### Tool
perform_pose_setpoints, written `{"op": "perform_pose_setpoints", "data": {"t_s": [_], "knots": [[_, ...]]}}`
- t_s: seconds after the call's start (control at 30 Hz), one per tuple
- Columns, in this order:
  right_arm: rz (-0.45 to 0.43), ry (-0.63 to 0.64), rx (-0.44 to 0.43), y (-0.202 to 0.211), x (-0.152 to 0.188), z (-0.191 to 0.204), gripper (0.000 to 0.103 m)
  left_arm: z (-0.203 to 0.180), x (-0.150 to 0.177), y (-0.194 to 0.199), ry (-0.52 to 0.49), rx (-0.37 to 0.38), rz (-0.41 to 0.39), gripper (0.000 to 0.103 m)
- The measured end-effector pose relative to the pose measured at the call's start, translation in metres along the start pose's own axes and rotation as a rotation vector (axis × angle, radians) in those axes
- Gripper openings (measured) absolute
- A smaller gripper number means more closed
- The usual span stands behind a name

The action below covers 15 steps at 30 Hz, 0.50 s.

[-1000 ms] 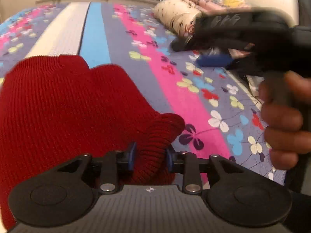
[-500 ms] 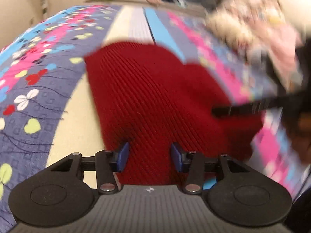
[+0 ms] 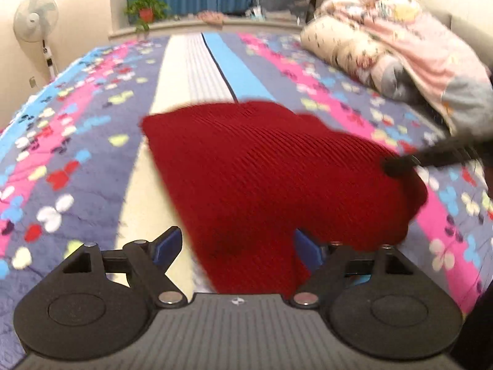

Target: Fold small clothes

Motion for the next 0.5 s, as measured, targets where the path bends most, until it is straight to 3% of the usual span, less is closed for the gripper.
{"op": "perform_pose_setpoints", "data": {"t_s": [0.07, 0.2, 0.27, 0.3, 0.33, 0.4, 0.5], "knots": [[0.02, 0.035, 0.011, 0.007, 0.008, 0.0, 0.013, 0.012, -0.013, -0.002, 0.066, 0.014, -0.008, 0.089], [0.161, 0.167, 0.091, -0.022, 0.026, 0.01, 0.02, 0.043, -0.034, -0.034, 0.258, 0.027, 0.03, 0.099], [0.131, 0.117, 0.091, -0.025, 0.022, 0.008, 0.027, 0.058, -0.038, -0.065, 0.371, 0.051, 0.103, 0.099], [0.098, 0.058, 0.087, -0.024, 0.016, 0.002, 0.043, 0.063, -0.037, -0.079, 0.423, 0.081, 0.139, 0.099], [0.072, -0.003, 0.089, -0.024, 0.013, -0.006, 0.067, 0.066, -0.036, -0.092, 0.467, 0.114, 0.169, 0.099], [0.046, -0.116, 0.138, -0.028, 0.007, -0.024, 0.091, 0.071, -0.033, -0.115, 0.54, 0.177, 0.194, 0.103], [0.084, -0.24, 0.128, -0.048, 0.007, -0.045, 0.09, 0.073, -0.028, -0.142, 0.621, 0.285, 0.202, 0.103]]}}
Point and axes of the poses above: each gripper's, at about its wrist camera, not at the fingertips, and y roughly against the way its jaws point, z to its left, x to its underside, the point moved 4 cm from there along -y, roughly the way its jaws point, and after that the axes turned 7 degrees about -x, right-handed, at the moved point
